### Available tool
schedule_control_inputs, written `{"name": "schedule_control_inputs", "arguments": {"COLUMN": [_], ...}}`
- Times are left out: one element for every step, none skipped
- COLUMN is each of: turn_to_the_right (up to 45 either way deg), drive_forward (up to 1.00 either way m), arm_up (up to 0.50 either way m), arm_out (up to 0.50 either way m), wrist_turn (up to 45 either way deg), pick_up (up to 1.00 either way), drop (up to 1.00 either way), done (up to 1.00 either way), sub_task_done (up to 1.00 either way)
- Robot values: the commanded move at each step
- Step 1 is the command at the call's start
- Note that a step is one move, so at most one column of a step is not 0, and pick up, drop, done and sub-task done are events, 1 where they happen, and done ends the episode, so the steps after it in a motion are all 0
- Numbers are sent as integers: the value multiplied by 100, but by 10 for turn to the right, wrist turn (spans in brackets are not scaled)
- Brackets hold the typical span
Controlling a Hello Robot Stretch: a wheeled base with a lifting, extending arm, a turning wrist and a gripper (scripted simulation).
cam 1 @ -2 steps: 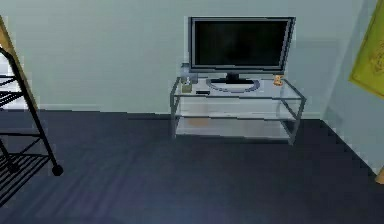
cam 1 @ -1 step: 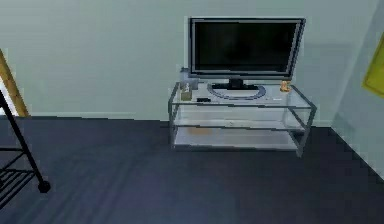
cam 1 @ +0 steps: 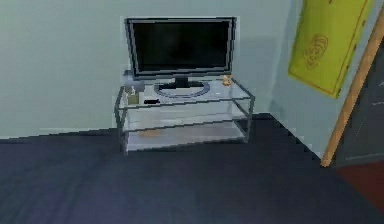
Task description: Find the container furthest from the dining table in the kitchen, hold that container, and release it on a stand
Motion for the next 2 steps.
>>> {"name": "schedule_control_inputs", "arguments": {"turn_to_the_right": [0, 0], "drive_forward": [100, 25], "arm_up": [0, 0], "arm_out": [0, 0], "wrist_turn": [0, 0], "pick_up": [0, 0], "drop": [0, 0], "done": [0, 0], "sub_task_done": [0, 0]}}
